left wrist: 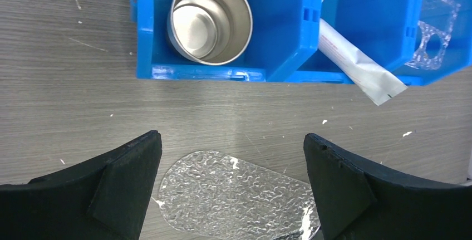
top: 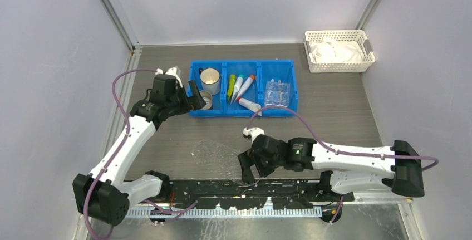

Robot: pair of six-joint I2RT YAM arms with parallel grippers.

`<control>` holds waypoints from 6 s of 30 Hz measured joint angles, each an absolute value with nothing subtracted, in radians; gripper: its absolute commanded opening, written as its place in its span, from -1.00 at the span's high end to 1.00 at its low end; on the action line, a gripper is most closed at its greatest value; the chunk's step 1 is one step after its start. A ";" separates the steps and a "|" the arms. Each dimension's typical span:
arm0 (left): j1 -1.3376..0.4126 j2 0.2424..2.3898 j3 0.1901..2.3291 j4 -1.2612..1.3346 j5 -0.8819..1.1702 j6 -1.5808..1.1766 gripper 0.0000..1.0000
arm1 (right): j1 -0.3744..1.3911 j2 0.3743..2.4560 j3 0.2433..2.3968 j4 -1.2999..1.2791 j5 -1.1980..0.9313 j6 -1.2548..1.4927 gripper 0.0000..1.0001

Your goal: Prepare toiletry sets of a toothbrush and toothpaste on the tray

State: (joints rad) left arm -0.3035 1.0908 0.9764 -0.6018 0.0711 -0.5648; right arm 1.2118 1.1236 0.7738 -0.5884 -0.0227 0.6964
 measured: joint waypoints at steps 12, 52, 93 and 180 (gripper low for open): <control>-0.303 1.109 0.976 -0.630 0.042 -0.561 -0.99 | 1.380 1.412 0.773 -0.390 0.023 0.739 -0.99; -0.303 1.109 0.970 -0.640 0.020 -0.540 -1.00 | 1.372 1.630 0.886 -0.218 0.006 0.738 -0.99; -0.303 0.889 0.692 -0.720 -0.150 -0.809 -1.00 | 1.351 1.901 1.292 -0.617 0.591 0.801 -0.99; -0.500 1.557 0.849 -0.715 0.091 -0.953 -0.99 | 1.051 1.659 0.895 -0.229 0.406 0.786 -0.99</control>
